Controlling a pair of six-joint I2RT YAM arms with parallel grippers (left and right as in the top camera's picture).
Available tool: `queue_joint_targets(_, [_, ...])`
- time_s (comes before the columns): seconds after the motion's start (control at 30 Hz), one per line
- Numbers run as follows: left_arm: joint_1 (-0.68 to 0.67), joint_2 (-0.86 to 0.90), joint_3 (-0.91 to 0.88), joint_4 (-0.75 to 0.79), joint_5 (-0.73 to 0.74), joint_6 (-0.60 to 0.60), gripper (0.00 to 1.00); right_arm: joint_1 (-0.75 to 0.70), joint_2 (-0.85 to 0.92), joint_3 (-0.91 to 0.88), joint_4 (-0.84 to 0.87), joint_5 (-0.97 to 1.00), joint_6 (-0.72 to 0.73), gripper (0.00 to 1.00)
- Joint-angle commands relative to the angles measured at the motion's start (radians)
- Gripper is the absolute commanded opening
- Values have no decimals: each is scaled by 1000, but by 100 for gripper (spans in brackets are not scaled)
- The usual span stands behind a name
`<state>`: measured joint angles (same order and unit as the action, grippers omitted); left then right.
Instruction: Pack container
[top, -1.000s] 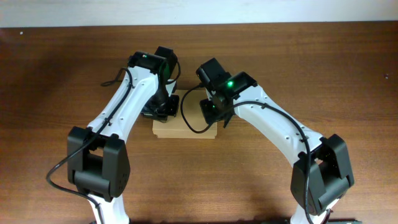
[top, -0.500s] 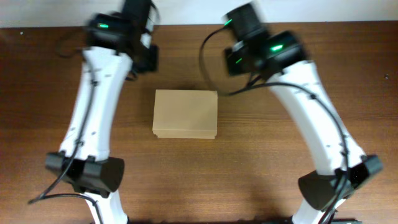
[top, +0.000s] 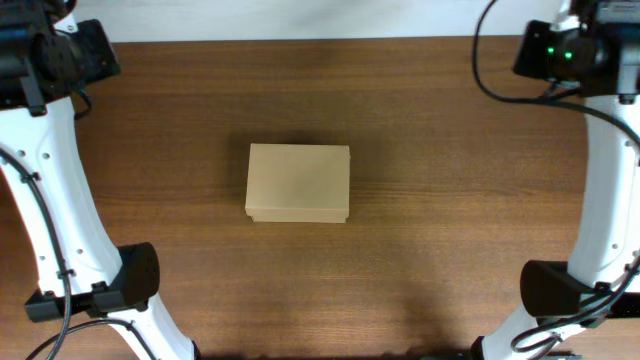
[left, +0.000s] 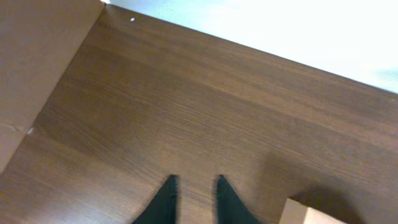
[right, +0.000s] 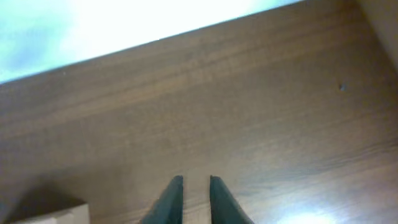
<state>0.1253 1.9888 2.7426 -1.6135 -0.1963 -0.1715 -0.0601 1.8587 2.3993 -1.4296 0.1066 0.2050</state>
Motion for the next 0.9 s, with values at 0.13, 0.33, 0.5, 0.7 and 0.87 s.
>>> queue_joint_targets(0.13, [2, -11, 9, 0, -8, 2, 100, -13, -18, 19, -7, -62, -14, 99])
queue_joint_targets(0.33, [2, -11, 9, 0, -6, 2, 100, -13, -18, 19, -7, -62, -14, 99])
queue_joint_targets(0.5, [2, -11, 9, -1, -6, 2, 100, -13, -18, 19, -7, -62, -14, 99])
queue_joint_targets(0.7, [2, -11, 9, -1, -6, 2, 100, -13, -18, 19, -7, -62, -14, 99])
queue_joint_targets(0.87, [2, -11, 9, -1, -6, 2, 100, -13, -18, 19, -7, -62, -14, 99])
